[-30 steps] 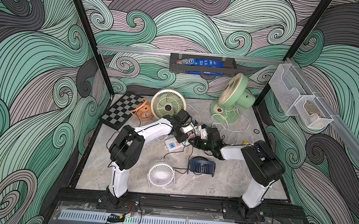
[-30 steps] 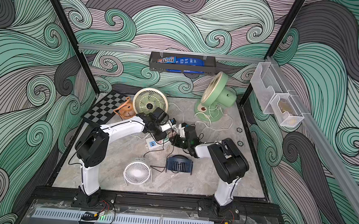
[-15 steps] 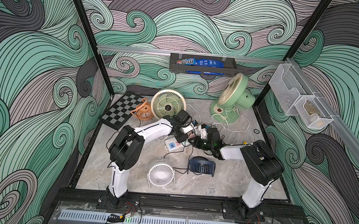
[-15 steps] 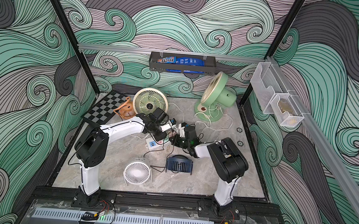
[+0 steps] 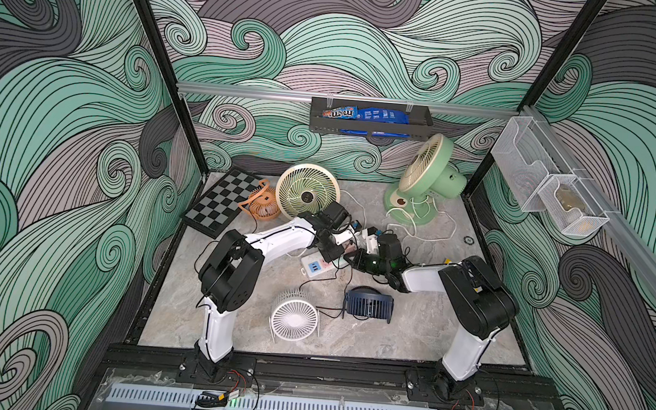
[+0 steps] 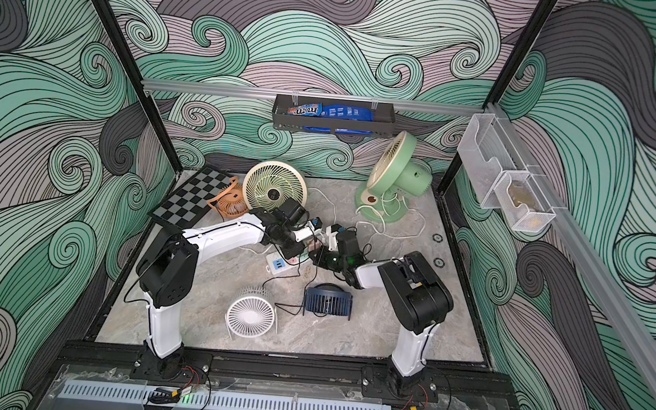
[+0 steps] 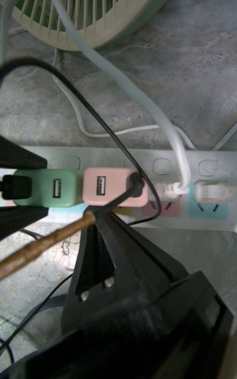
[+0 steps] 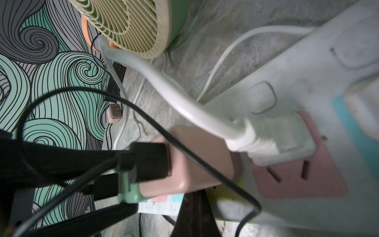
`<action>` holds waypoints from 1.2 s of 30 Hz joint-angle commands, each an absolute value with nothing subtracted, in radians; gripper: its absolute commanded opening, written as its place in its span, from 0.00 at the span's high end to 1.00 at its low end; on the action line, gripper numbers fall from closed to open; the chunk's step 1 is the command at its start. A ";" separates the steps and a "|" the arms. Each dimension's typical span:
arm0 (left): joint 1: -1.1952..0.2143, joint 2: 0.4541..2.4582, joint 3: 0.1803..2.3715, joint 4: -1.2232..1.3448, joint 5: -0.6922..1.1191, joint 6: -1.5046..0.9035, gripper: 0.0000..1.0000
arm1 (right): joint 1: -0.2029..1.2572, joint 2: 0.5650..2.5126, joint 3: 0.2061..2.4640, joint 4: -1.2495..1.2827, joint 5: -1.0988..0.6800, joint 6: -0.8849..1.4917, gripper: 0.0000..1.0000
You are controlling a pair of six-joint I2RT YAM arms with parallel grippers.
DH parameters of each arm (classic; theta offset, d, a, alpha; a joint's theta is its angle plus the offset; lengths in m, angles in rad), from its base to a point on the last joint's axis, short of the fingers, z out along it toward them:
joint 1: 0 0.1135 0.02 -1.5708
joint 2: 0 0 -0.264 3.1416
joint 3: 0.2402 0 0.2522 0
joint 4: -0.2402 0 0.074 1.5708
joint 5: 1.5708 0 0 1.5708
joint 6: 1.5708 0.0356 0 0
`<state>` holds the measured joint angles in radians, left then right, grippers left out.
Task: Unplug the desk fan from the power strip
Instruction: Remove the plug from the socket.
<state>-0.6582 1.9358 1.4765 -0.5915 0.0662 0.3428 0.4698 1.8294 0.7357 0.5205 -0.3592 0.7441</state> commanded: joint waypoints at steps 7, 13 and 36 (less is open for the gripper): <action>-0.671 1.895 1.463 -0.568 -0.064 0.389 1.00 | 0.461 1.874 0.719 0.404 -0.319 0.726 0.99; -0.636 1.932 1.534 -0.667 0.056 0.347 1.00 | 0.461 1.879 0.723 0.403 -0.325 0.721 0.99; -0.656 1.930 1.527 -0.626 -0.071 0.387 1.00 | 0.461 1.888 0.725 0.398 -0.316 0.719 0.99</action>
